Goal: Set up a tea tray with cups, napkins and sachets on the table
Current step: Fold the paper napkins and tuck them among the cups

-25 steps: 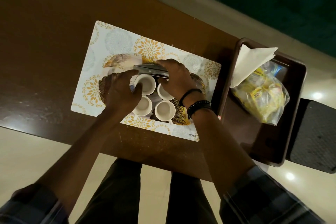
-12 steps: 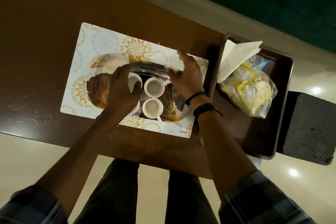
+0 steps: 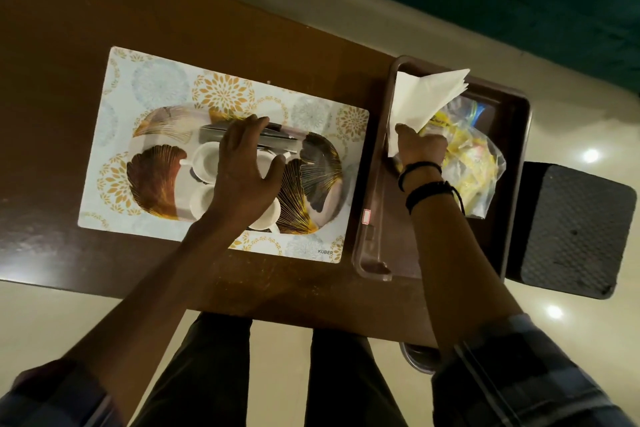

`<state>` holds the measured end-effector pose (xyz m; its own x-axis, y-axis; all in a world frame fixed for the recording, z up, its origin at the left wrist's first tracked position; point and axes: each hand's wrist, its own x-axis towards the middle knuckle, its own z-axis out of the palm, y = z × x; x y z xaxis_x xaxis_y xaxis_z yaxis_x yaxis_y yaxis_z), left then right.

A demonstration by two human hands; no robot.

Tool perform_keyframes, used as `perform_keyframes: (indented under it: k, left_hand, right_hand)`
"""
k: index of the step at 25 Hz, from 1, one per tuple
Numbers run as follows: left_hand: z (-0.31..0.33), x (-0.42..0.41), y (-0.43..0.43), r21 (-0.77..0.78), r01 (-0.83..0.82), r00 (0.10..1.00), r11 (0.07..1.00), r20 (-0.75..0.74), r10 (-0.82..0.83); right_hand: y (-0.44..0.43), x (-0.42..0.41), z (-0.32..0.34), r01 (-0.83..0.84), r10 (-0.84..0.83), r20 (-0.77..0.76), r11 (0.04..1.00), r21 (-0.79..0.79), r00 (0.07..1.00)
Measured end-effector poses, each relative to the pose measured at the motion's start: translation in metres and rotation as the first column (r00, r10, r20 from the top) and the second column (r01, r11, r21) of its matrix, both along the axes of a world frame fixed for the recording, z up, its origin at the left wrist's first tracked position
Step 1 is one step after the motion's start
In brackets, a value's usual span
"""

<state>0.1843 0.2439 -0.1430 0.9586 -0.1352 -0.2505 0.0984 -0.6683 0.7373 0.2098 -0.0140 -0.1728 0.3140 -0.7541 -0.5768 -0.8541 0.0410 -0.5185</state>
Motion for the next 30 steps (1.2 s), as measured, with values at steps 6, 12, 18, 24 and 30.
perform_keyframes:
  k: [6,12,18,24,30]
  left_hand:
    - [0.009,-0.010,-0.001,0.057,-0.008,0.998,0.998,0.069,0.004]
    - [0.072,-0.027,0.013,-0.119,-0.016,0.995,0.993,-0.097,0.004]
    - [0.186,-0.068,0.032,-0.397,-0.136,0.896,0.907,-0.441,-0.058]
    - [0.256,-0.100,0.043,-0.692,-0.487,0.746,0.534,-0.647,-0.158]
    - [0.282,-0.098,0.035,-0.779,-0.607,0.768,0.158,-0.626,-0.136]
  right_hand:
    - [-0.004,0.014,0.005,0.087,-0.109,0.102,0.977,0.197,0.989]
    - [0.015,-0.020,0.101,-0.005,-0.132,0.240,0.868,0.497,0.962]
    - [0.096,-0.101,0.233,-0.144,-0.176,0.426,0.772,0.619,0.888]
    - [0.147,-0.150,0.305,-0.460,-0.022,0.602,0.624,0.632,0.798]
    - [0.140,-0.164,0.318,-0.575,0.234,0.632,0.709,0.409,0.739]
